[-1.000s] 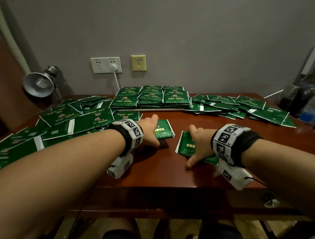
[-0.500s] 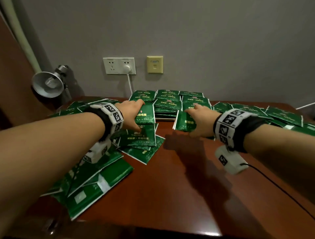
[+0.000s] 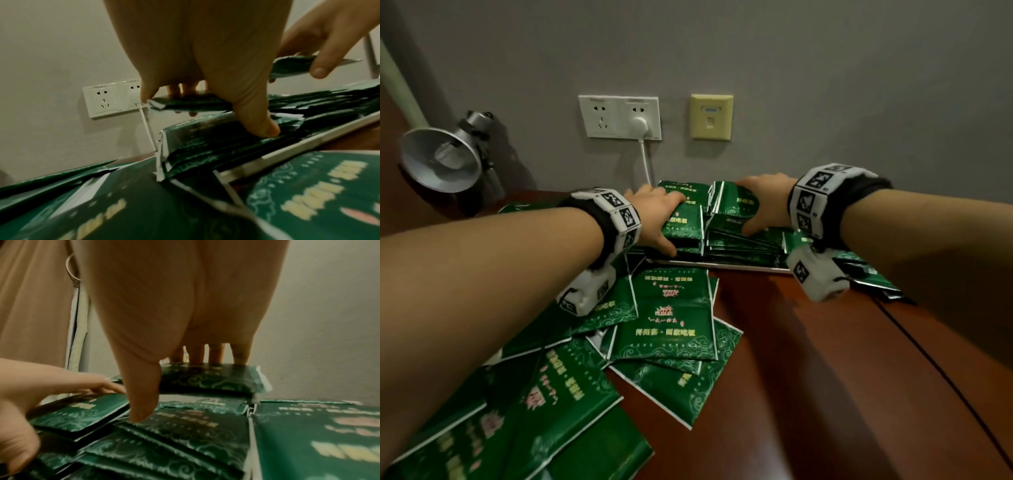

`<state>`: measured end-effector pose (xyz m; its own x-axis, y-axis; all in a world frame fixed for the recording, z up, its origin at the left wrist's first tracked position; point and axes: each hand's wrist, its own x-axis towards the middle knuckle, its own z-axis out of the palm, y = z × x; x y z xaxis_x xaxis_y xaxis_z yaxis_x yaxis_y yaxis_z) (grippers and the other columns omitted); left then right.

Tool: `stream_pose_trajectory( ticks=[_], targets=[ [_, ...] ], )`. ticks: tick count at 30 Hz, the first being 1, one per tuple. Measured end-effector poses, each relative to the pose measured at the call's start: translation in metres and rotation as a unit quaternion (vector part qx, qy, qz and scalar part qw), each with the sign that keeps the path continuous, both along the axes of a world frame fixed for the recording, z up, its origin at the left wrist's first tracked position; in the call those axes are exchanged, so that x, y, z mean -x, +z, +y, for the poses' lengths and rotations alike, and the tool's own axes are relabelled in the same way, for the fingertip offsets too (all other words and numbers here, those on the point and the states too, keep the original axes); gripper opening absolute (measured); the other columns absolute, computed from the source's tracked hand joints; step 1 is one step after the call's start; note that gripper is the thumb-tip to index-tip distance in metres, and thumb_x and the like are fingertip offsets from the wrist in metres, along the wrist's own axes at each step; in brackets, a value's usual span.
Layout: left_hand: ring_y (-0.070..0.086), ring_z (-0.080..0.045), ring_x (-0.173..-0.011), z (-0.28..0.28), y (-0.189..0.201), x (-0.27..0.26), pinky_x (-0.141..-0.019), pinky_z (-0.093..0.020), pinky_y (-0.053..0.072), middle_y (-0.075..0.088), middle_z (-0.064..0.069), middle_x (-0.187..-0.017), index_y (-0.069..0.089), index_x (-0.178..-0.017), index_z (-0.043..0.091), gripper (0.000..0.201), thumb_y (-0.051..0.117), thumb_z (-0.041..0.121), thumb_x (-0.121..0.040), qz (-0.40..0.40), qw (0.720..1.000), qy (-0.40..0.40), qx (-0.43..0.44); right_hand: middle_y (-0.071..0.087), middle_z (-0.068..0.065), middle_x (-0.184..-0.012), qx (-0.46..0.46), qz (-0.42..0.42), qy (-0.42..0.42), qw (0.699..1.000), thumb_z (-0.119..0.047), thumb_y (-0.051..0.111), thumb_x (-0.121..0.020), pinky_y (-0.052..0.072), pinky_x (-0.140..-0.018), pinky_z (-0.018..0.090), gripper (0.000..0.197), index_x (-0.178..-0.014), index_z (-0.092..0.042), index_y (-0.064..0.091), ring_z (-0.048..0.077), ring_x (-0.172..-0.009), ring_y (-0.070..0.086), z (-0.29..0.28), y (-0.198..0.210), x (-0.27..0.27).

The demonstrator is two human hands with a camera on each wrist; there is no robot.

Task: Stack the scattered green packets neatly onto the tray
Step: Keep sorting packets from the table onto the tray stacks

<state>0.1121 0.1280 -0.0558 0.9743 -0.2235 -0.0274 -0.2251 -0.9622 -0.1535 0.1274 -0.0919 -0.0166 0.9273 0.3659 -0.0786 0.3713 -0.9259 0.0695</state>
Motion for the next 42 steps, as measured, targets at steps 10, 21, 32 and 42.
stream_pose_trajectory(
  ticks=[10, 21, 32, 42],
  targets=[
    [0.038, -0.03, -0.123, -0.009, 0.006, 0.02, -0.105, -0.044, 0.036, 0.039, -0.011, -0.135, 0.017, -0.151, 0.024, 0.112, 0.077, 0.062, -0.064, -0.056, 0.998, -0.005, -0.004, 0.04, 0.005, -0.149, 0.014, -0.005, -0.004, 1.0, -0.045, 0.069, -0.085, 0.04, -0.102, 0.044, 0.087, -0.154, -0.027, 0.018, 0.032, -0.134, 0.037, -0.026, -0.008, 0.025],
    [0.036, -0.028, -0.126, -0.151, -0.003, 0.104, -0.101, -0.043, 0.041, 0.037, -0.009, -0.136, 0.03, -0.146, 0.021, 0.08, 0.067, 0.053, -0.082, -0.018, 0.992, -0.122, 0.011, 0.048, 0.012, -0.144, 0.027, 0.035, -0.172, 0.984, -0.038, 0.069, -0.085, 0.04, -0.101, 0.033, 0.077, -0.148, -0.013, 0.034, 0.031, -0.129, 0.047, -0.196, -0.02, 0.145],
    [0.041, -0.032, -0.126, -0.312, -0.033, 0.114, -0.1, -0.045, 0.044, 0.036, -0.015, -0.135, 0.035, -0.141, 0.014, 0.072, 0.069, 0.04, -0.082, 0.056, 0.983, -0.172, 0.022, 0.059, 0.015, -0.123, -0.023, 0.06, -0.308, 0.949, -0.044, 0.07, -0.077, 0.05, -0.089, 0.035, 0.067, -0.13, -0.01, 0.046, 0.033, -0.109, 0.059, -0.331, -0.058, 0.192],
    [0.034, -0.036, -0.133, -0.374, -0.025, 0.04, -0.105, -0.049, 0.039, 0.029, -0.017, -0.145, 0.03, -0.144, 0.018, 0.087, 0.069, 0.055, -0.076, 0.013, 0.986, -0.145, 0.076, 0.044, 0.012, -0.136, -0.048, -0.047, -0.296, 0.953, -0.041, 0.069, -0.076, 0.042, -0.101, 0.044, 0.077, -0.142, -0.02, 0.035, 0.034, -0.125, 0.043, -0.351, -0.041, 0.109]
  ],
)
